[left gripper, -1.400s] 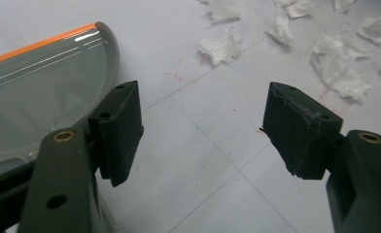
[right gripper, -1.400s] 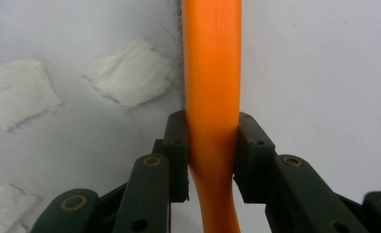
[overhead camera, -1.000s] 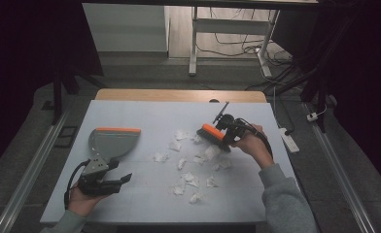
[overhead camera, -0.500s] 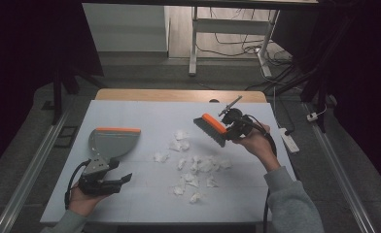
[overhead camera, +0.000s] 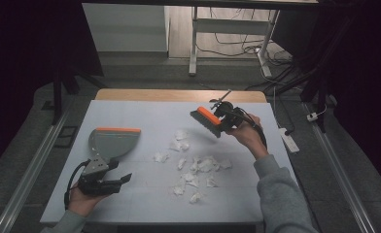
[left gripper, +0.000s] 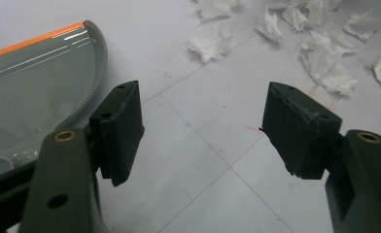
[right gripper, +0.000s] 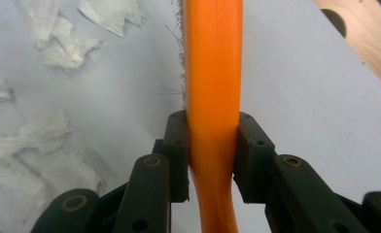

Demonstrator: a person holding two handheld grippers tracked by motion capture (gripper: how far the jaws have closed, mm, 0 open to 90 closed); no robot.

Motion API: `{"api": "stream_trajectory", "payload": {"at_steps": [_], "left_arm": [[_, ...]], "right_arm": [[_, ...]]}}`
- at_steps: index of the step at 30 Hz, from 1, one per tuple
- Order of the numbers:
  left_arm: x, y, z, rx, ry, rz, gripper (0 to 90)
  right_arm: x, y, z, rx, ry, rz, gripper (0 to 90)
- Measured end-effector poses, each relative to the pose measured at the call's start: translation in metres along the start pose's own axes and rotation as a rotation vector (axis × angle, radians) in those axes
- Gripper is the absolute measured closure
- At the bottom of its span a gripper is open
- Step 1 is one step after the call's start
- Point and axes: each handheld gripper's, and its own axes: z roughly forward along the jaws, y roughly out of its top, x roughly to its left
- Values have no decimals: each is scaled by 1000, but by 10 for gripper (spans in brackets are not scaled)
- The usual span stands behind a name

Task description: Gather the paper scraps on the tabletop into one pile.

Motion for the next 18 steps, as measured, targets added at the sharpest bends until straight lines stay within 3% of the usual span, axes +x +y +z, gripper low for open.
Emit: {"api": "stream_trajectory", "payload": {"at_steps": [2, 10, 18], "left_arm": [[0, 0, 0, 1, -1, -2, 318], [0, -1, 0, 2, 3, -7, 319], [1, -1, 2, 8, 1, -14, 320]], "right_arm": [[0, 10, 11, 20, 6, -35, 703], [1, 37, 39, 50, 11, -87, 703], [8, 59, 55, 92, -8, -164, 703]]}}
